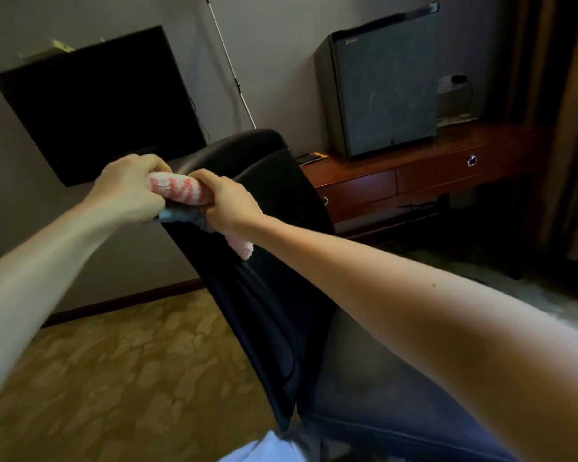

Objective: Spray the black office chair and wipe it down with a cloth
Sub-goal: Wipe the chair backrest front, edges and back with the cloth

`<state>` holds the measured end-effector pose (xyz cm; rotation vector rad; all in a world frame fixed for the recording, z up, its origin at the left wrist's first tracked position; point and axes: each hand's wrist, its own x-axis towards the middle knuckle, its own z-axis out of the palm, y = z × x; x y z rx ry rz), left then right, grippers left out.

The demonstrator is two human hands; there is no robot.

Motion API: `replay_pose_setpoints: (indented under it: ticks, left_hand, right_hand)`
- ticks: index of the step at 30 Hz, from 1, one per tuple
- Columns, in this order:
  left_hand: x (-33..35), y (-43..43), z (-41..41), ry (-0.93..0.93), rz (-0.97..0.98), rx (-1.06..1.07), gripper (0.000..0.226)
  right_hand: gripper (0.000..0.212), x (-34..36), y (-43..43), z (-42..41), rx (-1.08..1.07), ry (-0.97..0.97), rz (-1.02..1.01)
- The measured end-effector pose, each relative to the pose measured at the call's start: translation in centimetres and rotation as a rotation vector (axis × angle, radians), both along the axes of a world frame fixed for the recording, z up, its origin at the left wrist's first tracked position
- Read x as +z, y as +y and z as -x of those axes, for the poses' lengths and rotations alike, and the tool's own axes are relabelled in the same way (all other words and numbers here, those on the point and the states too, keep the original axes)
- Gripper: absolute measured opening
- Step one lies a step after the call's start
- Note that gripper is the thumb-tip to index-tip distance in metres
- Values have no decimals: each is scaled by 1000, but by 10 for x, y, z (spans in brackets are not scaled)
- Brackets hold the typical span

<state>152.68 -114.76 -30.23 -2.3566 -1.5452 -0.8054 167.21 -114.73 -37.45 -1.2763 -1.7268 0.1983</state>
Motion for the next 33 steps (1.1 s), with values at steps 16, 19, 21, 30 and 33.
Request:
replay_pose_setpoints:
  ticks: [16, 19, 21, 30, 33]
  left_hand:
    - [-16, -120, -8, -135, -60, -71, 39]
    - [-17, -142, -17, -171, -62, -66, 37]
    - [-18, -157, -24, -170, -74, -68, 37]
    - [-33, -208, -41, -226, -181, -180, 44]
    - [-37, -219, -49, -256, -209, -204, 45]
  right_hand:
    - [50, -15, -105, -19, 89, 110, -68]
    - [51, -14, -125, -29, 132, 91, -61]
    - [50, -15, -139, -37, 171, 82, -63]
    - [52, -28, -198, -61, 163, 128, -135]
    - [52, -27, -216, -70, 156, 124, -145]
